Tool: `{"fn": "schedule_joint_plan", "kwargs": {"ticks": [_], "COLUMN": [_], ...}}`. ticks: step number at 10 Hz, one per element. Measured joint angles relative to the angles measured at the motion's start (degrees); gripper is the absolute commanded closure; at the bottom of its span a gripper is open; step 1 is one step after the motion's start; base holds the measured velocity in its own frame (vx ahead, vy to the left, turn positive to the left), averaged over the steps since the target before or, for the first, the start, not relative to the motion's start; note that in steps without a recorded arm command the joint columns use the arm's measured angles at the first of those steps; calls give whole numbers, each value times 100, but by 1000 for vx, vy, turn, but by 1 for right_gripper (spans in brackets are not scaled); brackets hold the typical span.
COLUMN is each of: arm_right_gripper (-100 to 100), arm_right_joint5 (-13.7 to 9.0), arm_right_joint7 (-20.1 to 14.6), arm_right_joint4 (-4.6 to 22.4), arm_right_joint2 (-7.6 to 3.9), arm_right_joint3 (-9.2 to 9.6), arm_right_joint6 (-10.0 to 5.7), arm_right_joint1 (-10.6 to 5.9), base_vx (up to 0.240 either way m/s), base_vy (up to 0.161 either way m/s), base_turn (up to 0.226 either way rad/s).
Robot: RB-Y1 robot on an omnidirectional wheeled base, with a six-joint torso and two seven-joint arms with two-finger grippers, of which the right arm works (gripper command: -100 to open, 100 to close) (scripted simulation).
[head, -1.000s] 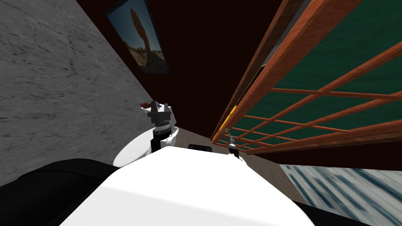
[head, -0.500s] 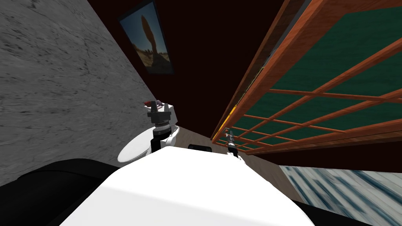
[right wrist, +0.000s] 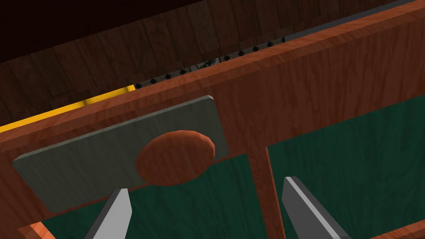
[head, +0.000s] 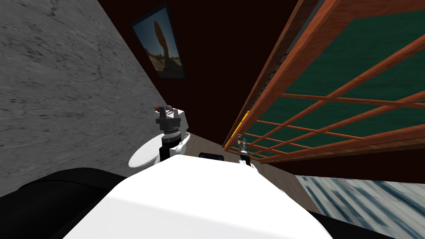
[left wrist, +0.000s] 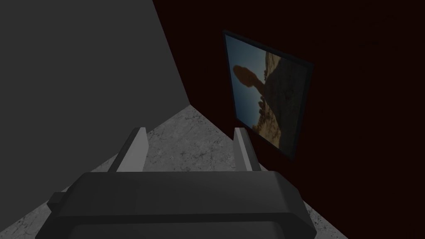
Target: Pull the door open
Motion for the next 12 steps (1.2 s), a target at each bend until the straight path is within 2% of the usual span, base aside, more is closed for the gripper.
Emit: {"fn": "schedule_joint_plan", "kwargs": {"ticks": [12], "arm_right_gripper": [-100], "arm_right_joint5": [-645], "arm_right_joint7": [-1702], "arm_right_joint4": [-30], "arm_right_joint2": [157], "arm_right_joint3": [280], "arm_right_joint6": [249], "arm_right_joint1": [-189], "base_vx": [-56], "base_vy": [-15], "base_turn": [32]}}
